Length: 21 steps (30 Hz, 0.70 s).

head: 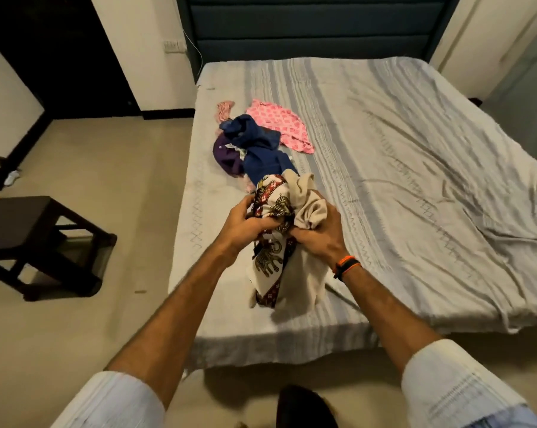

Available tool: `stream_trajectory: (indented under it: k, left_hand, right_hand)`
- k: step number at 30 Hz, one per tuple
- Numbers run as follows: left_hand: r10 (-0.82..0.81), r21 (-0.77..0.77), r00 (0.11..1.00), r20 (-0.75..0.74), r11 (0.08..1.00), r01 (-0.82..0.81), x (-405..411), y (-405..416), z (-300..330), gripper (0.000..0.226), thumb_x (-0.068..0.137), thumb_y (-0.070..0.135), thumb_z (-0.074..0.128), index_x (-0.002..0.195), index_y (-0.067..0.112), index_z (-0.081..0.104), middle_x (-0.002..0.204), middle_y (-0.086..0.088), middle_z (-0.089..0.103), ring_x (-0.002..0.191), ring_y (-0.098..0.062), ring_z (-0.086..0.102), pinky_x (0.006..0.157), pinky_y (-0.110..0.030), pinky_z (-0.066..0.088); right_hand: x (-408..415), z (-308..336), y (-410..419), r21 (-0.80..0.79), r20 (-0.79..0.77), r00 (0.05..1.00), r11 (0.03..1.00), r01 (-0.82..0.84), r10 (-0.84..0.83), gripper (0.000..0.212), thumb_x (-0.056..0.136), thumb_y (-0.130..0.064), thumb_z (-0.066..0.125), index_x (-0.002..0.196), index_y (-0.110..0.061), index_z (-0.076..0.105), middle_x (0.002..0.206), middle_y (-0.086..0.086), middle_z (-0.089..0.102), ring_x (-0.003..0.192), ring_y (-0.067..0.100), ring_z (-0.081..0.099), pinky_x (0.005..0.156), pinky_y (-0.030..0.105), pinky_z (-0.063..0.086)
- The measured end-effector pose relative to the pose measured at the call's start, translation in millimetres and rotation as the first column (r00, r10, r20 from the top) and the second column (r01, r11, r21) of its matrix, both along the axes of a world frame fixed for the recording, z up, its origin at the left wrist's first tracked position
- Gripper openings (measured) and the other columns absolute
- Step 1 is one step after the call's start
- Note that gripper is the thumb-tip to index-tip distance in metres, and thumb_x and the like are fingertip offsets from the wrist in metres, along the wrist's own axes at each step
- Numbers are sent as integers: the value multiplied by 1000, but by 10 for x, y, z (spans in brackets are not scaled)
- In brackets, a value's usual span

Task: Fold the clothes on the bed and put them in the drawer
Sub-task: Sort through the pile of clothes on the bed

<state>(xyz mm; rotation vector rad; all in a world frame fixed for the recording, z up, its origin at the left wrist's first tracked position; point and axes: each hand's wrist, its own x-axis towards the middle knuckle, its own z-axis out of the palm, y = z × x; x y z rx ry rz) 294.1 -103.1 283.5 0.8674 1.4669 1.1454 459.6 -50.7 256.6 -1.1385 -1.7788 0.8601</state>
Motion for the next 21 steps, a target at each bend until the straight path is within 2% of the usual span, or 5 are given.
stream_trajectory:
  k: [4,8,13,19,21]
  left_hand:
    - [-48,6,999,-20,999,48,-600,-24,17,54,76,9,78,123,23,55,109,-3,71,102,-20,68,86,-41,58]
    - [-100,2,995,8,995,100,-1228,64,-94,65,71,15,79,130,20,53,112,-4,71,103,-20,68,88,-44,58]
    - [-174,-10,985,3,985,174,-1994,271,-251,58,78,9,78,129,21,53,112,-4,71,104,-20,69,89,-41,57]
    - [-226,-17,974,3,974,226,-2906,568,-187,62,76,9,80,129,22,52,113,-3,71,104,-19,68,90,-41,57]
    - [-252,-17,968,9,967,252,-3215,700,-106,60,76,9,80,128,23,53,112,-2,71,104,-18,68,91,-41,56]
  right_hand:
    - [-584,-18,-109,-60,-43,997,996,61,-64,34,62,-4,82,93,-7,68,84,5,71,77,22,69,67,39,59]
    - [-1168,-104,-96,-112,-61,994,990,85,-93,40,62,-3,82,98,-10,66,89,2,71,82,17,69,73,38,60]
    - [-1897,-265,14,-124,-97,983,982,141,-153,44,58,-10,80,100,-10,67,94,6,72,87,25,69,75,45,59]
    - [-2816,-118,193,-76,-104,981,985,158,-165,45,58,-12,76,101,-8,65,92,3,70,83,15,66,73,25,55]
    - [-3116,-31,296,-73,-104,978,982,173,-180,44,59,-12,78,101,-8,64,91,2,69,82,15,65,73,24,55]
